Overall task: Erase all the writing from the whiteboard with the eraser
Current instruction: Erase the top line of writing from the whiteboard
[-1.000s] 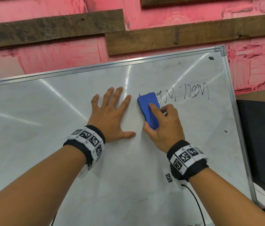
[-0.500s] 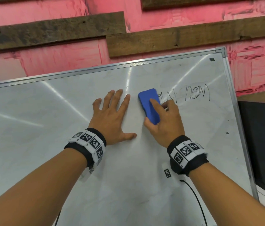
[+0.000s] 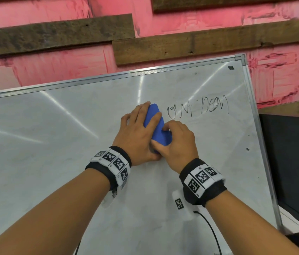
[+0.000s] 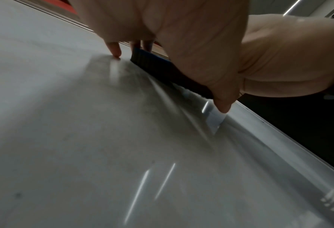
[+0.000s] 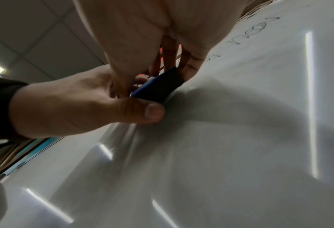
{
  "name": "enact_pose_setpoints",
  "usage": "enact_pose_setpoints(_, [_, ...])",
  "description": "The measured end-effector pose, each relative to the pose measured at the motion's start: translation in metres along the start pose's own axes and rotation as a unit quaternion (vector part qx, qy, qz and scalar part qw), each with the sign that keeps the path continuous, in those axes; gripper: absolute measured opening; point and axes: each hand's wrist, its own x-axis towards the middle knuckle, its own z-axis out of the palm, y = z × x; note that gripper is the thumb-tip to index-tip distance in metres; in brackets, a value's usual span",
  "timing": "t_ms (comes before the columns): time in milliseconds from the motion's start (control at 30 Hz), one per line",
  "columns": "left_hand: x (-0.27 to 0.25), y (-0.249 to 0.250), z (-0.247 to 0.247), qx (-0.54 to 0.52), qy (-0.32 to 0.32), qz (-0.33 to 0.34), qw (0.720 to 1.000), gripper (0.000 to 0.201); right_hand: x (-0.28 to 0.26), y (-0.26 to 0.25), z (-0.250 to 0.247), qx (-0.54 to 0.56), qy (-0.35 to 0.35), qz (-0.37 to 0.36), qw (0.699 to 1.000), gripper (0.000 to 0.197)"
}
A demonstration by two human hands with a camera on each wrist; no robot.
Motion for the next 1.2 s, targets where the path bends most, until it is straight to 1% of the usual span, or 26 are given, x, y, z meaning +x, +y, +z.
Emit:
enact_pose_setpoints(100, [0.002, 0.001, 0.004, -0.009, -0.006, 0.005, 1.000, 0.105, -0.005, 0.007, -0.005, 0.026, -0.012, -0.025, 0.999, 0.039])
enact_pose_setpoints(200, [0.001, -0.001, 0.004, 0.008, -0.008, 0.013, 1.000, 0.103, -0.009, 0.012, -0.007, 0.033, -0.027, -0.058, 0.997, 0.036])
enact_pose_setpoints(333, [0.000, -0.004, 0.001, 0.028, -0.014, 0.019, 0.999, 0.099, -0.012, 0.012, -0.007, 0.045, -0.021, -0.077, 0.996, 0.032])
enact_pose_setpoints(433, [-0.003, -0.010, -0.002, 0.018, -0.029, 0.053, 0.998, 0.080, -0.017, 0.020, -0.010, 0.038, 0.016, -0.068, 0.997, 0.025])
enact_pose_setpoints(500, [-0.006, -0.013, -0.005, 0.018, -0.046, 0.074, 0.996, 0.067, -0.024, 0.034, -0.015, -0.004, 0.052, -0.039, 0.998, 0.026])
enact_pose_setpoints(533, [-0.007, -0.014, -0.006, 0.018, -0.051, 0.078, 0.995, 0.063, -0.029, 0.042, -0.018, -0.037, 0.057, -0.026, 0.997, 0.029])
enact_pose_setpoints(567, [-0.007, -0.014, -0.006, 0.016, -0.054, 0.079, 0.995, 0.060, -0.034, 0.049, -0.021, -0.073, 0.051, -0.019, 0.996, 0.031])
enact_pose_setpoints(633, [-0.006, -0.010, -0.008, 0.016, -0.055, 0.078, 0.995, 0.052, -0.041, 0.058, -0.026, -0.137, 0.018, -0.022, 0.990, 0.037])
enact_pose_setpoints(700, [-0.003, -0.005, -0.008, 0.025, -0.047, 0.071, 0.996, 0.037, -0.045, 0.063, -0.029, -0.180, -0.012, -0.029, 0.983, 0.039])
enact_pose_setpoints(767, [0.000, -0.001, -0.008, 0.023, -0.028, 0.065, 0.997, 0.018, -0.045, 0.065, -0.033, -0.196, -0.024, -0.035, 0.980, 0.038])
enact_pose_setpoints(800, [0.001, 0.000, -0.007, 0.019, -0.018, 0.063, 0.998, 0.011, -0.043, 0.065, -0.034, -0.199, -0.026, -0.038, 0.979, 0.038])
enact_pose_setpoints(833, [0.003, 0.000, -0.006, 0.013, -0.009, 0.063, 0.998, 0.008, -0.040, 0.066, -0.036, -0.199, -0.028, -0.040, 0.979, 0.037])
enact_pose_setpoints(867, [0.003, 0.000, -0.005, 0.007, -0.003, 0.063, 0.998, 0.012, -0.037, 0.066, -0.038, -0.199, -0.029, -0.043, 0.979, 0.036])
enact_pose_setpoints(1000, [0.005, -0.002, -0.005, -0.021, 0.010, 0.066, 0.998, 0.051, -0.019, 0.064, -0.047, -0.216, -0.026, -0.060, 0.974, 0.033])
enact_pose_setpoints(1067, [0.006, -0.001, -0.006, -0.028, 0.008, 0.050, 0.998, 0.065, -0.011, 0.064, -0.051, -0.222, -0.023, -0.071, 0.972, 0.031])
enact_pose_setpoints(1133, [0.007, -0.001, -0.007, -0.034, 0.007, 0.030, 0.999, 0.074, -0.005, 0.065, -0.056, -0.217, -0.023, -0.079, 0.973, 0.031])
enact_pose_setpoints(1200, [0.008, -0.001, -0.006, -0.029, 0.015, 0.018, 0.999, 0.074, -0.001, 0.070, -0.064, -0.216, -0.025, -0.074, 0.973, 0.030])
